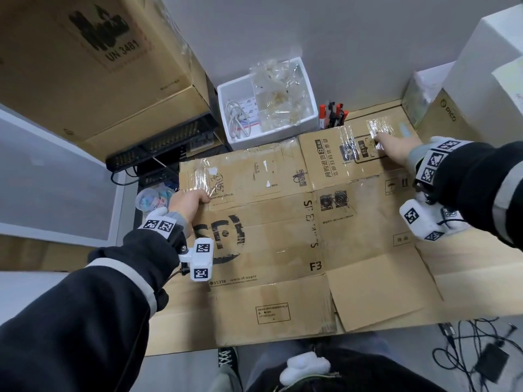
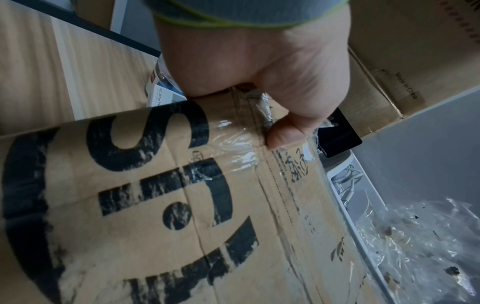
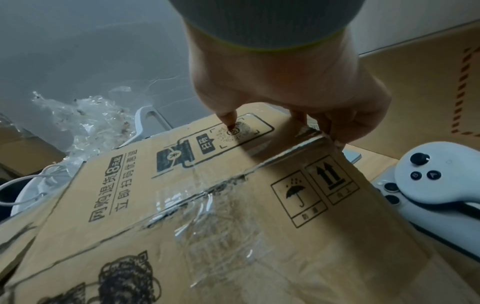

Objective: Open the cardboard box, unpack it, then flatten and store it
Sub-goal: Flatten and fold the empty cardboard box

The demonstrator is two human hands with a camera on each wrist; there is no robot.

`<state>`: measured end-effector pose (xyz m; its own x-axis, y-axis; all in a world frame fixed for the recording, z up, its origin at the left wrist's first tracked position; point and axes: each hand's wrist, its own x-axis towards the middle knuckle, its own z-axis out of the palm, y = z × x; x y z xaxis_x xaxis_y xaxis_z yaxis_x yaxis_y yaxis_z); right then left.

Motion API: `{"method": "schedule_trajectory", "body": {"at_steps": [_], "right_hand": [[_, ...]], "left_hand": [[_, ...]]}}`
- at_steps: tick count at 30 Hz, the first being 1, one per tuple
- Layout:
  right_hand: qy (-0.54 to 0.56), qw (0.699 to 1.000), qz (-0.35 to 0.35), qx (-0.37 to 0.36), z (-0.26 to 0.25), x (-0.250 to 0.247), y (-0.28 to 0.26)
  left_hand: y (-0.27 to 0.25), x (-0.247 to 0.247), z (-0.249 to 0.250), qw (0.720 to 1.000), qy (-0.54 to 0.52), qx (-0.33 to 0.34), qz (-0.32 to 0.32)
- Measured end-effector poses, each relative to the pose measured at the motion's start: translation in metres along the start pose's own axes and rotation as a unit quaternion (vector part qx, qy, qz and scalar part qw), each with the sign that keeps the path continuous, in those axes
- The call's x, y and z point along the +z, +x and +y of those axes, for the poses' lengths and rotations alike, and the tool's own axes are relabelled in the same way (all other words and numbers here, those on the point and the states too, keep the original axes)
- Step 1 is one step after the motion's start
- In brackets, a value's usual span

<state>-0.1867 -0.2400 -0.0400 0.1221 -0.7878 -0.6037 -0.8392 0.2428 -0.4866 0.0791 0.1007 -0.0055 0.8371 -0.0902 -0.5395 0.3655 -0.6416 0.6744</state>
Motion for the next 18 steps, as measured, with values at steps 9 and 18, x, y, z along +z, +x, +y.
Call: {"method": "schedule_trajectory", "body": {"at_steps": [9,18], "right_hand": [[0.005,1.000,-0.017,0.011,0.003,-0.002,-0.004],[0.016,0.999,0.037,-0.036,0.007,-0.015,-0.018]], "left_hand": [[0.001,0.006,0.003,0.991,0.125,0.024,0.042],[0.030,0.000,-0.003,0.972,0.229,-0.009,0.044]]}}
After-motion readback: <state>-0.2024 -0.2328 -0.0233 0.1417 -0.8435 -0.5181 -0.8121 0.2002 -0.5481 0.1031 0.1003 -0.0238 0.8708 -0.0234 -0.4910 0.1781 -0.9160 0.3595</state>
